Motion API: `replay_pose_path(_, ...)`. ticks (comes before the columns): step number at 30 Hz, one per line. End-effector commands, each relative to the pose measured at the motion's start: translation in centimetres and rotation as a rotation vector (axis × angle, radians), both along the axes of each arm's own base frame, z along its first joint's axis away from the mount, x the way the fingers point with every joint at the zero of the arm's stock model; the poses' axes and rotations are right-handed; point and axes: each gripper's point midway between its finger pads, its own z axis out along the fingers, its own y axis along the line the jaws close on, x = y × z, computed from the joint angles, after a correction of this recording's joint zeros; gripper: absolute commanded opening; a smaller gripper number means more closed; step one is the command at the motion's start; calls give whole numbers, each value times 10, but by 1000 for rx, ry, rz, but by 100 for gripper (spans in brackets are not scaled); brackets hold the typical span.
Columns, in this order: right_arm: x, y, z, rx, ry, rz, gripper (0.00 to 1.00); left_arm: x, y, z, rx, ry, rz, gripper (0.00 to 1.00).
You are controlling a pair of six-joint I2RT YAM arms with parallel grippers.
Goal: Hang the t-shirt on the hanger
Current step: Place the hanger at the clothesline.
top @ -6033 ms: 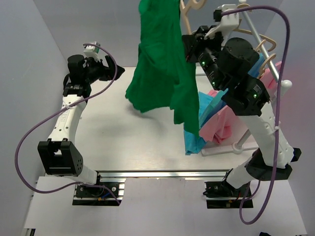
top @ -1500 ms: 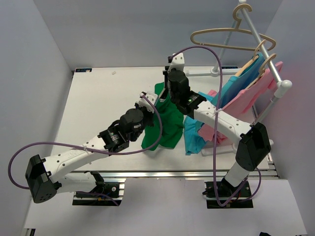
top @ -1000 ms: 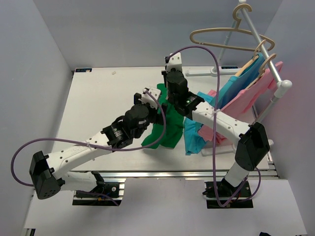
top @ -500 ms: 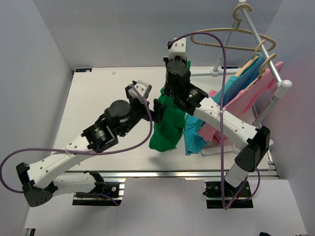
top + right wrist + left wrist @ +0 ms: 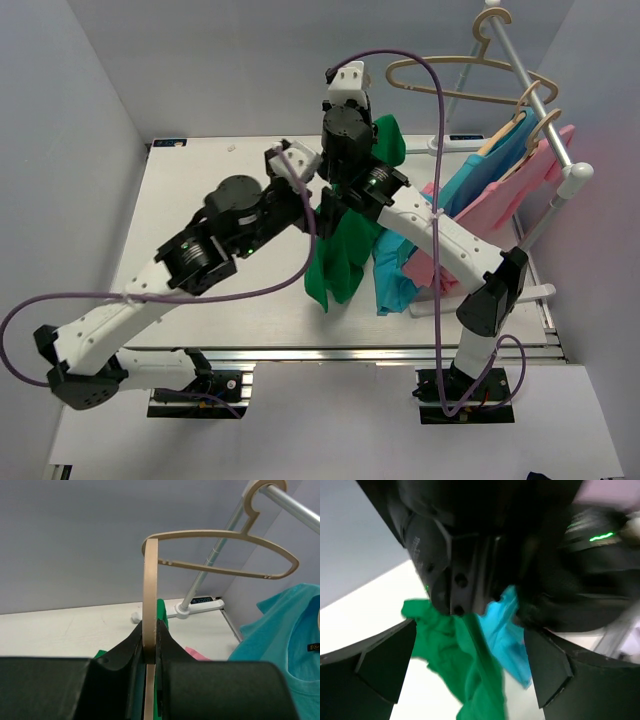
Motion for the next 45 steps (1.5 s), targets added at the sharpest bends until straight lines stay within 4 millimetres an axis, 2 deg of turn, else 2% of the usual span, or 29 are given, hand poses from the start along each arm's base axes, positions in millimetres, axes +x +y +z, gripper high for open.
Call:
replay_pose_path(1, -6, 4, 19, 68, -27, 16, 0, 1, -27, -23, 78, 40, -85, 98)
replay_pose_path(2, -6, 9, 11, 38, 10, 50, 0, 4, -30, -30, 86, 49, -80, 98)
replay_pose_path(5, -5, 13, 8, 74, 33, 92, 0, 15, -24, -48, 112, 67, -8, 98)
replay_pose_path(8, -2, 20, 8, 144, 46, 149, 0, 19, -17, -58, 104, 75, 37, 98)
replay_pose_path(11, -4, 30, -9, 193, 107, 208, 0, 31, -6, -55, 64, 68, 142, 98)
replay_pose_path(12, -7, 31, -13, 201, 120, 220, 0, 35, -4, -62, 72, 69, 167, 98)
replay_pose_path(13, -7, 34, -25, 206, 141, 230, 0, 41, 0, -62, 64, 64, 211, 98)
replay_pose_path(16, -10, 33, -34, 221, 157, 238, 0, 51, 7, -61, 37, 62, 293, 98)
replay_pose_path(20, -11, 33, -45, 233, 174, 238, 0, 61, 10, -63, 22, 77, 367, 87)
replay_pose_path(22, -12, 32, -44, 236, 174, 238, 0, 63, 10, -66, 37, 77, 376, 82)
replay_pose_path(23, -13, 31, -40, 243, 168, 239, 0, 65, 12, -71, 54, 84, 393, 72)
replay_pose_path(24, -14, 30, -40, 241, 168, 240, 0, 66, 11, -76, 72, 91, 396, 68)
replay_pose_path(26, -16, 28, -33, 253, 156, 247, 0, 65, 9, -87, 104, 108, 384, 64)
replay_pose_path(29, -17, 23, -25, 258, 138, 239, 0, 61, 1, -103, 130, 143, 337, 71)
replay_pose_path(31, -18, 22, -19, 254, 131, 237, 0, 58, -2, -106, 124, 154, 317, 77)
replay_pose_path(40, -19, 19, -15, 253, 126, 239, 0, 50, -8, -120, 177, 175, 255, 81)
replay_pose_path(41, -18, 18, -15, 252, 125, 234, 0, 50, -9, -120, 180, 179, 253, 79)
replay_pose_path(42, -18, 18, -15, 249, 127, 233, 0, 51, -9, -122, 184, 184, 252, 73)
replay_pose_path(43, -17, 17, -15, 249, 128, 231, 0, 50, -9, -125, 193, 191, 251, 60)
replay_pose_path(45, -16, 16, -15, 256, 132, 231, 0, 49, -6, -129, 197, 200, 261, 50)
